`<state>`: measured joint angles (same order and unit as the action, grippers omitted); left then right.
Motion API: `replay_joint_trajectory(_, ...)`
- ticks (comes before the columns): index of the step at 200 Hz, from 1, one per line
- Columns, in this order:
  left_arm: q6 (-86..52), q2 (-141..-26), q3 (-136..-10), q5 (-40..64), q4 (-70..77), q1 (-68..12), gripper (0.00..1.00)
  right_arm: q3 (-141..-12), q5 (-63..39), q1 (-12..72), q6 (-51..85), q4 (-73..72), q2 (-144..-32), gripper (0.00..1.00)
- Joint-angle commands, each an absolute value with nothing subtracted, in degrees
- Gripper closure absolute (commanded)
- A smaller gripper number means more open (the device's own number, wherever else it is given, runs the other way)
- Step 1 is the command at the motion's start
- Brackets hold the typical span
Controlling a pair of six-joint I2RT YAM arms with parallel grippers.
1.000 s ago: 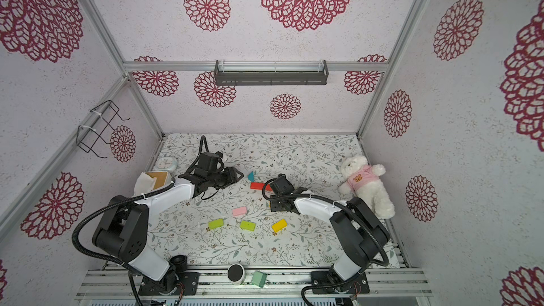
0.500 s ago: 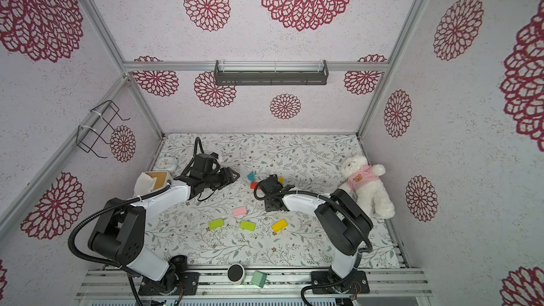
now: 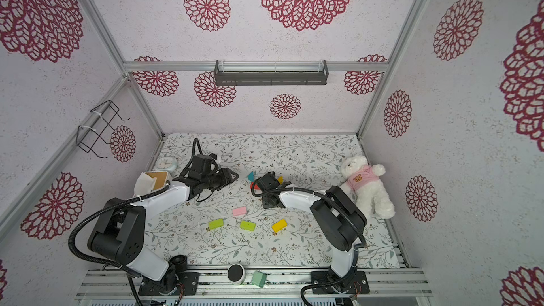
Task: Assemble a carrot with building blocks
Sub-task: Assemble the building block at the center of the board.
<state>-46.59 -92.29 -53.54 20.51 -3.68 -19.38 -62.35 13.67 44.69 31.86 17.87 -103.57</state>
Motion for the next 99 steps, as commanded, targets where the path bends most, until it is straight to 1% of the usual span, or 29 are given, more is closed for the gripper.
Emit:
replay_joint_trajectory(1, -47.0, -91.4, -53.3, 21.1, -2.0, -18.8, 0.46, -64.1, 15.5, 44.9, 29.9, 18.1, -104.3, 0.47)
replay_joint_trajectory(99, -47.8, -91.9, -53.2, 21.0, -1.6, -18.8, 0.46, -66.2, 16.0, 44.1, 26.9, 17.4, -105.6, 0.49)
